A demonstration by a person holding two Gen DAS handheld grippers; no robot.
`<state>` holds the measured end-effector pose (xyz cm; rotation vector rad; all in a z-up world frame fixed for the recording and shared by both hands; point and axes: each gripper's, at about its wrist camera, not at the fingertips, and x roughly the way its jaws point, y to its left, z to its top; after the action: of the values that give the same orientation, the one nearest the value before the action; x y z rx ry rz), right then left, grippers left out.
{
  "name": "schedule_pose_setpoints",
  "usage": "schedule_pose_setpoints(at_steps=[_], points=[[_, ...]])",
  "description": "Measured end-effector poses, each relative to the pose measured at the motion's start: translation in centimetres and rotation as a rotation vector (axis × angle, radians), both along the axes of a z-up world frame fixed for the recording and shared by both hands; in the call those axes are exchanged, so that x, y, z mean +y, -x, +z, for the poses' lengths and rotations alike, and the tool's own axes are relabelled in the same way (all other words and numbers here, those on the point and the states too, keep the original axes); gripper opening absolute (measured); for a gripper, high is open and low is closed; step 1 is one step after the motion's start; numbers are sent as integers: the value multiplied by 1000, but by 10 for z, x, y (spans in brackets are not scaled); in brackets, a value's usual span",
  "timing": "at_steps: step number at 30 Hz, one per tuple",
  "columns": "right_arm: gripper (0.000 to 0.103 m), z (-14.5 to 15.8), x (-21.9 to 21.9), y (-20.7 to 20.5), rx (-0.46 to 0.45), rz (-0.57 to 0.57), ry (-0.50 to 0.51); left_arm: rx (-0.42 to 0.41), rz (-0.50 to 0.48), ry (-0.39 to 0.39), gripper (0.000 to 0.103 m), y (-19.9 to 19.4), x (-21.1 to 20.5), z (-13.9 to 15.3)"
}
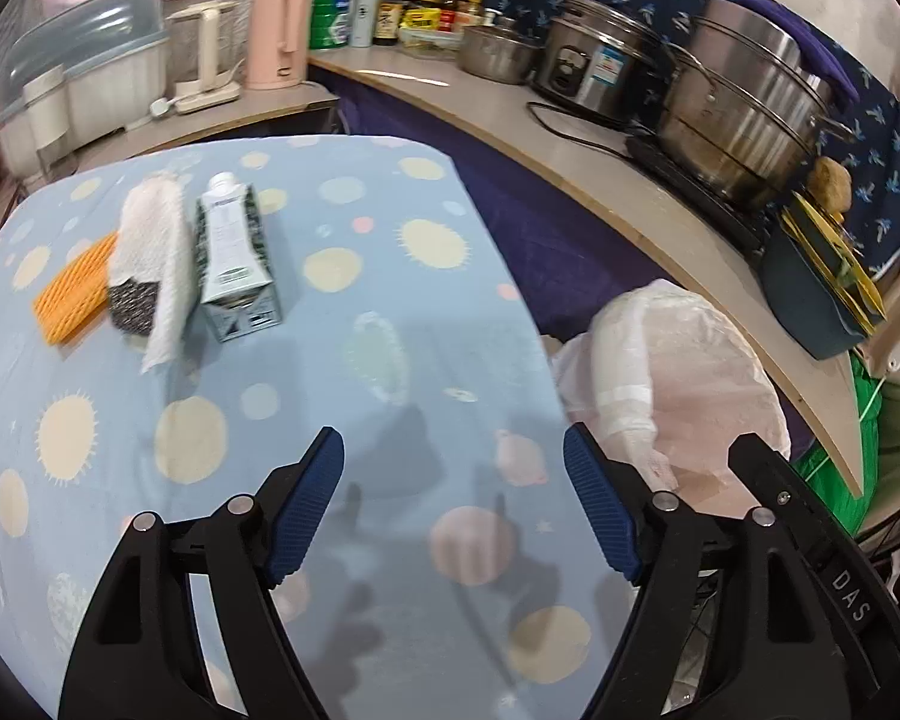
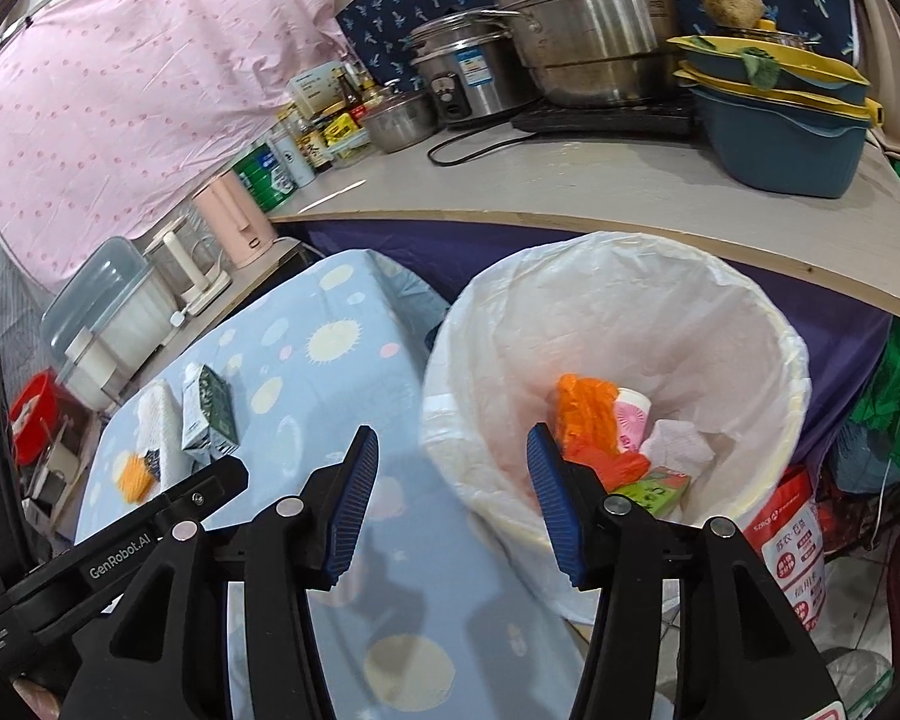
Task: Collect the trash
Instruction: 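Move both open tools back toward the remaining trash on the table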
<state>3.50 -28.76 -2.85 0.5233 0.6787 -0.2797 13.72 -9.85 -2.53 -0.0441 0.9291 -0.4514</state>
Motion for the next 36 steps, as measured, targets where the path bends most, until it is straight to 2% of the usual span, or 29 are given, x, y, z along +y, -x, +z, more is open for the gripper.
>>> schedule_pose_setpoints(at_steps=[24,36], points=[[50,-15,128,-82,55,253,17,66,310,-5,78,-47,177,-32],[51,-24,195,-133,78,378,33,63,387,-14,78,-75,230,-38]])
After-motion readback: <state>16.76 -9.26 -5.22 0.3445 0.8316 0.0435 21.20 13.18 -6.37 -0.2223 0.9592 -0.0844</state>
